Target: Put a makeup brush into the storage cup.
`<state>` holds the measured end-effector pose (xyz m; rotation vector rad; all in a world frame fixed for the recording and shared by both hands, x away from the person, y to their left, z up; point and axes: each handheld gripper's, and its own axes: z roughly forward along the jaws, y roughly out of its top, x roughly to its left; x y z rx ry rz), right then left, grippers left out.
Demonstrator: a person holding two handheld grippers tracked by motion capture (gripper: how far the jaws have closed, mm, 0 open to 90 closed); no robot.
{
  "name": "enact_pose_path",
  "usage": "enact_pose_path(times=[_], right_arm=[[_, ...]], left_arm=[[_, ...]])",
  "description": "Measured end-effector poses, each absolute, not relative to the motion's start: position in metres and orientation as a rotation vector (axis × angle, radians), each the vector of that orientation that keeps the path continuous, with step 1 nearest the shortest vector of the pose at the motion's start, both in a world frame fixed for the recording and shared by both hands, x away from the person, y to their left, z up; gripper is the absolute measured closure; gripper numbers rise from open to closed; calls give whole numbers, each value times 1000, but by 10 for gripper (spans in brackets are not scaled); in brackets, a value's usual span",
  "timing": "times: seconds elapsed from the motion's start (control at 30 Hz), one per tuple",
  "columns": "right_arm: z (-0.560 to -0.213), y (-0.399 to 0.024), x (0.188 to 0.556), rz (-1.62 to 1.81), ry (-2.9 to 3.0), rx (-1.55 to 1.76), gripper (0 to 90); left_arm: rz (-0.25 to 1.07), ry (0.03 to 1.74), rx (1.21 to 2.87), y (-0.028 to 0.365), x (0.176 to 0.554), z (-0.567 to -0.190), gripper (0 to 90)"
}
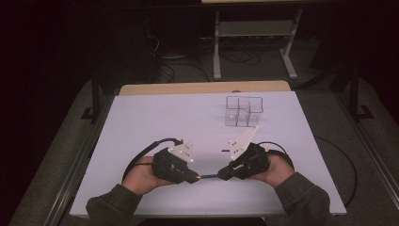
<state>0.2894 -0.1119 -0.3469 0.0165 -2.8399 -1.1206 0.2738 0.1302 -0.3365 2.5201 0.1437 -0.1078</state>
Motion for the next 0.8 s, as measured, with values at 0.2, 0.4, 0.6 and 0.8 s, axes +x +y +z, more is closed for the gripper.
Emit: enact_pose_path(times=[0.2,0.4,0.6,0.8], right_arm=[[-345,-104,291,-1037,-2872,8,773],[-339,-93,291,-984,-2890,33,742],[-334,-76,289,-931,-2905,63,740],[-332,-64,291,-879,-2909,69,755]], left_arm=[[-105,152,2540,129,273,-336,842],[-93,159,2557,128,272,-335,843],[-70,155,2571,125,273,-331,843],[-76,159,2580,124,274,-331,843]])
